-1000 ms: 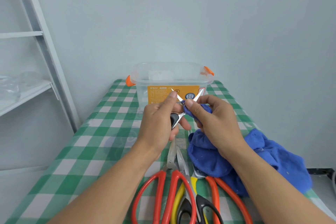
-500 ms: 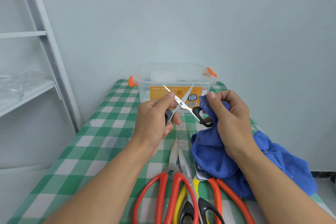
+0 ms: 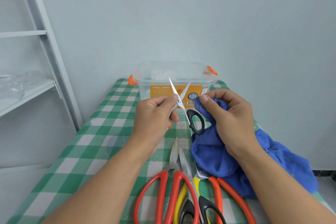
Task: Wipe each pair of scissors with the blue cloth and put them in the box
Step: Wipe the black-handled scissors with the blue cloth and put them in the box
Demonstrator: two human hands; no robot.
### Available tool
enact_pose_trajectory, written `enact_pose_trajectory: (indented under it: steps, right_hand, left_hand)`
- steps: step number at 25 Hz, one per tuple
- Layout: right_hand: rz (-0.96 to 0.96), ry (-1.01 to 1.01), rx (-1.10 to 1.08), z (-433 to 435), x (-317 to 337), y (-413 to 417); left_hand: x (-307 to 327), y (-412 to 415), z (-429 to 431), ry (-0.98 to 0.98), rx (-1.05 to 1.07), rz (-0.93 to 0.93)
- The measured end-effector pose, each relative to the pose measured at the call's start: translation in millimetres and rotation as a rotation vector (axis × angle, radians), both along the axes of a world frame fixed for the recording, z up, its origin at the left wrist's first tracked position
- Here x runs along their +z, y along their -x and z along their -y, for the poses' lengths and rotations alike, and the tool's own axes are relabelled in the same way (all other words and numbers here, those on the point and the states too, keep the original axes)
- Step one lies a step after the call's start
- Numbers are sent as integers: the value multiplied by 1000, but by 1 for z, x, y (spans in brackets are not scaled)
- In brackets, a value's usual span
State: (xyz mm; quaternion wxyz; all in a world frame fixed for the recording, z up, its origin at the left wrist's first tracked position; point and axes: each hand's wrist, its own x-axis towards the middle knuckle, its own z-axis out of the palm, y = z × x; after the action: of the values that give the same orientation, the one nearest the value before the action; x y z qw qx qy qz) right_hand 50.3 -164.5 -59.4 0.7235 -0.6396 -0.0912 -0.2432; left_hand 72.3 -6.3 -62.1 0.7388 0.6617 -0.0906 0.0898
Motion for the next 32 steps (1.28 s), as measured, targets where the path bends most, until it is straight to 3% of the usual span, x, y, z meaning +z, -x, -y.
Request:
enact_pose_trajectory:
  steps: [10,13,19,26,32]
  right_hand:
    - [-83,395,-21,-10,-11,-5]
    - [-157,338,51,-11,-12,-6]
    - [-98,372,0,-11,-11,-9]
    - [-11,26,-175,1,-5,-11]
    - [-3,-13,10,-2,-5,-9]
  left_hand:
    - [-10,-3,4,-106,104,69]
    - [-10,-2,6,-110,105,61]
    - [-10,0,10,-90,89,40]
    - [-8,-3,7,-46,113,41]
    - [-8,-3,7,-30,127,50]
